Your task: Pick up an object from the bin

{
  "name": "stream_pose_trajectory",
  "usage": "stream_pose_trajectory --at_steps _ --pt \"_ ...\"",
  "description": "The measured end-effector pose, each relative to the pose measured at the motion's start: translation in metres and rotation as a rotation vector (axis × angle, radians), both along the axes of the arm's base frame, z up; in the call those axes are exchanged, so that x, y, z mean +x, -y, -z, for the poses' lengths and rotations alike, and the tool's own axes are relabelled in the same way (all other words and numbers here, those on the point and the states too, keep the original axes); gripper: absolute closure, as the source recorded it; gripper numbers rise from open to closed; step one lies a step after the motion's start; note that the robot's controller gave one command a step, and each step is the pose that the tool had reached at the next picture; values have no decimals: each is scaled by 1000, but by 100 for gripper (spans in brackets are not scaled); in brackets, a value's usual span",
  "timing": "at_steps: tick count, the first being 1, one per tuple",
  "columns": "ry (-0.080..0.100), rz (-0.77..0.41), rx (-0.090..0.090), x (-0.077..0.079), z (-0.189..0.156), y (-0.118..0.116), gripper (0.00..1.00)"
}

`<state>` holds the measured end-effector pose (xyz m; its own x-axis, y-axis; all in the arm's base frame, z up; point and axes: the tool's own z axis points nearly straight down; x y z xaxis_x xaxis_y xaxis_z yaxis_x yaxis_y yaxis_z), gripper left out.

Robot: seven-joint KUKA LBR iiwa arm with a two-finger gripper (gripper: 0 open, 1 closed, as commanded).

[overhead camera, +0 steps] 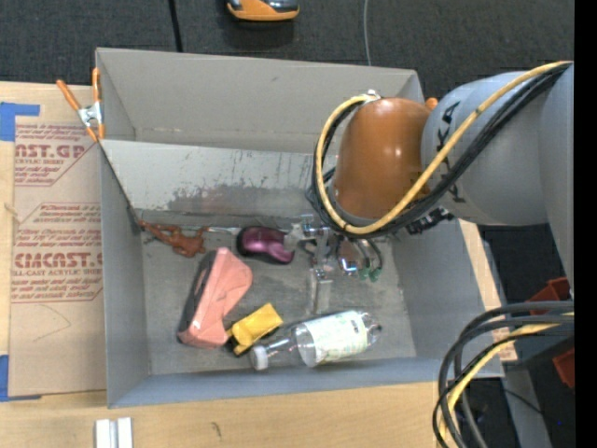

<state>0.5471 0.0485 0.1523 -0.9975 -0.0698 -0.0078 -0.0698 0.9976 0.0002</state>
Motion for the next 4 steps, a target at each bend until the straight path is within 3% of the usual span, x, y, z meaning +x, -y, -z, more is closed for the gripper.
stream_pose_trajectory --at_steps 1,2,4 --pt "21 -327 -1 -38 57 -13 100" --pt "27 -327 0 -38 58 -14 0" --pt "19 -375 -1 -39 63 -16 0"
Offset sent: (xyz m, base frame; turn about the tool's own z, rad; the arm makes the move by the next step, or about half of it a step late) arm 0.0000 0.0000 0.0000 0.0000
